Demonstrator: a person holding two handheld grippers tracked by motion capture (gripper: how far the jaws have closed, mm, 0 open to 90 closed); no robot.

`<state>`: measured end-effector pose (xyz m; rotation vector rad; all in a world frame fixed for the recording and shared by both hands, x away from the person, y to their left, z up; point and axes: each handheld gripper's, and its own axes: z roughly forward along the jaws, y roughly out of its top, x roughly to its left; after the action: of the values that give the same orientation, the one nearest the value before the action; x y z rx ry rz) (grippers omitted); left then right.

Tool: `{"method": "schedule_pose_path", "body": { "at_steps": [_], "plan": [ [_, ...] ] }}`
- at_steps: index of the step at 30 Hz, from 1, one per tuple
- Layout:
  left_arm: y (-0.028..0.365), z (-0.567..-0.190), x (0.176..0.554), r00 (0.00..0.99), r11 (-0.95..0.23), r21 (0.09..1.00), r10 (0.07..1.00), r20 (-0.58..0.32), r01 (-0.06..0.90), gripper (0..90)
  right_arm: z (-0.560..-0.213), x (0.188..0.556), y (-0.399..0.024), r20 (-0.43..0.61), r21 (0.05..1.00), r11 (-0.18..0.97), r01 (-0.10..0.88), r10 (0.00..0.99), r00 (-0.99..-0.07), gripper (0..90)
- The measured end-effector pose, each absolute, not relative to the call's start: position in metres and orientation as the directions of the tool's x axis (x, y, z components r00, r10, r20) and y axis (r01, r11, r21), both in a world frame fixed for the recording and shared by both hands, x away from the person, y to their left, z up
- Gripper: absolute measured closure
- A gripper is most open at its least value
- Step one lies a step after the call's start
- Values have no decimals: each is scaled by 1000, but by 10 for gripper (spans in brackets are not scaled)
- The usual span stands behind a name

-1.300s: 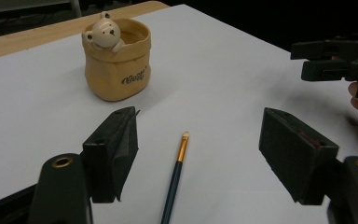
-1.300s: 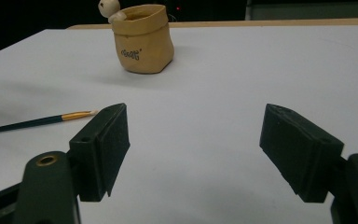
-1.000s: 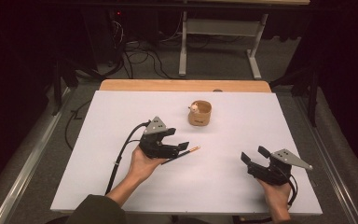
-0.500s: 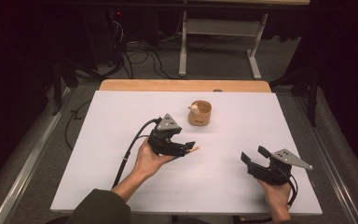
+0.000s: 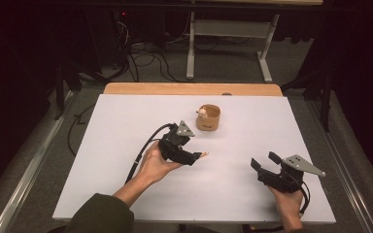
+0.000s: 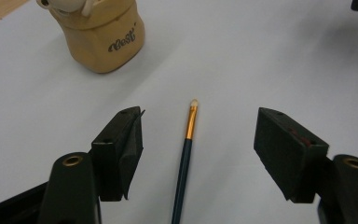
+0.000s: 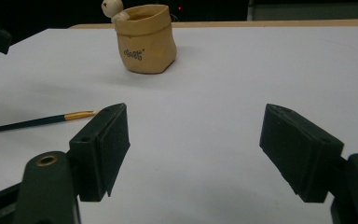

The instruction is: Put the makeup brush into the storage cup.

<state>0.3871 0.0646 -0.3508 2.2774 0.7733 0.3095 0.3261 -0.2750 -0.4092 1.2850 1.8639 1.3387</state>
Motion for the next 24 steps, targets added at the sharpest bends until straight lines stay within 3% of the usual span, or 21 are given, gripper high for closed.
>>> {"method": "schedule_pose_path", "body": {
  "at_steps": [24],
  "plan": [
    [52,-357,400,810,-718,477,586,19,507,398,-409,326,-274,117,915,73,397,894,-432,258]
  ]
}}
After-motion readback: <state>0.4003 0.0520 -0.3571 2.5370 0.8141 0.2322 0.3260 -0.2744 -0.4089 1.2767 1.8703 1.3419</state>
